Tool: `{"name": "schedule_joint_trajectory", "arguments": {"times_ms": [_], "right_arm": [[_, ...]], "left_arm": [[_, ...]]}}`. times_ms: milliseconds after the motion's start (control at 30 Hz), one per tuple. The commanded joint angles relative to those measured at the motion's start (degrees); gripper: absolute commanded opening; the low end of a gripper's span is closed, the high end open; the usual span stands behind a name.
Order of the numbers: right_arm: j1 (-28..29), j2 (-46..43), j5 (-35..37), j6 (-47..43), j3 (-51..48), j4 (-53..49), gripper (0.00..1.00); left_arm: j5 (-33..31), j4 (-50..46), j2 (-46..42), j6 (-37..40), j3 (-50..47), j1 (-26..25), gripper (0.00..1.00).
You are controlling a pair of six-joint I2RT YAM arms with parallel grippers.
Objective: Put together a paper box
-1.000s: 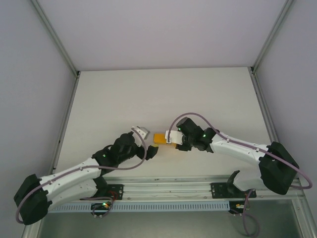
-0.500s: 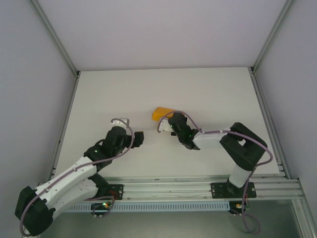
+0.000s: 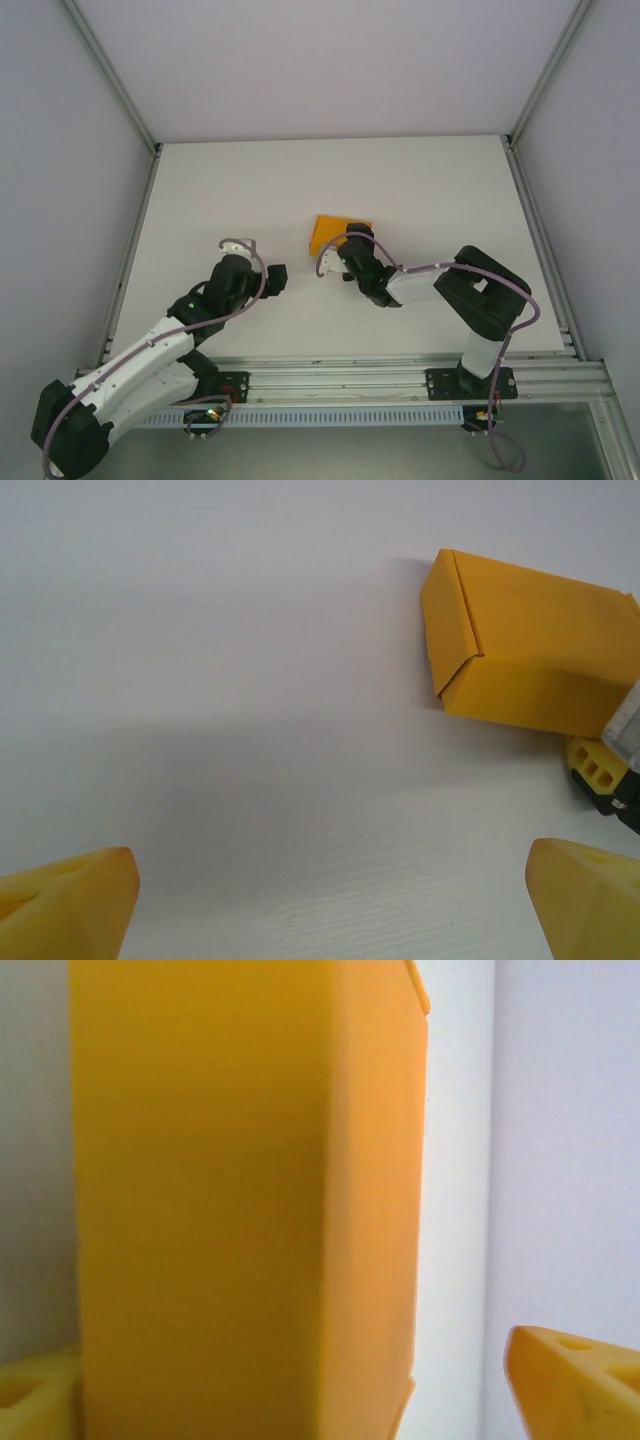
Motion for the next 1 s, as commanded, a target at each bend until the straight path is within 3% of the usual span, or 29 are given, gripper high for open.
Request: {"name": "schedule_joint_trajectory", "arguments": {"times_ms": [0, 100, 300, 433, 533, 767, 867, 967], "right_arm": [[1.5, -2.7, -1.3, 3.0, -0.2, -12.2, 1.00], [2.1, -6.4, -5.5, 7.1, 1.2, -21.9, 1.00], [1.4, -16.3, -20.8, 13.8, 4.3, -38.2, 1.00], [-3.7, -20.3, -28.2, 19.8, 5.5, -37.0, 1.00], [-9.1, -21.7, -30.0, 30.6, 8.6, -35.5, 1.00], [-22.5, -13.4, -44.6, 55.8, 20.3, -37.9, 1.00], [-25.9, -5.5, -51.4, 59.3, 26.4, -39.5, 1.00], [-26.5, 2.7, -53.2, 59.3, 32.9, -42.2, 0.98]], "left_arm": [[2.2, -0.2, -0.7, 0.0, -0.8, 0.6, 1.00], [4.9, 1.3, -0.1, 1.0, -1.0, 0.8, 1.00], [9.7, 4.2, 3.3, 2.4, -0.5, 0.8, 1.00], [15.9, 7.5, 7.7, 4.4, 0.4, 0.8, 1.00], [19.6, 12.7, 11.0, 4.8, 0.4, 0.6, 1.00], [23.6, 22.8, 22.3, 5.0, 3.2, -0.5, 1.00], [26.0, 30.0, 29.4, 4.3, 5.0, -1.7, 0.99], [28.8, 36.3, 37.4, 3.6, 8.1, -3.1, 0.97]]}}
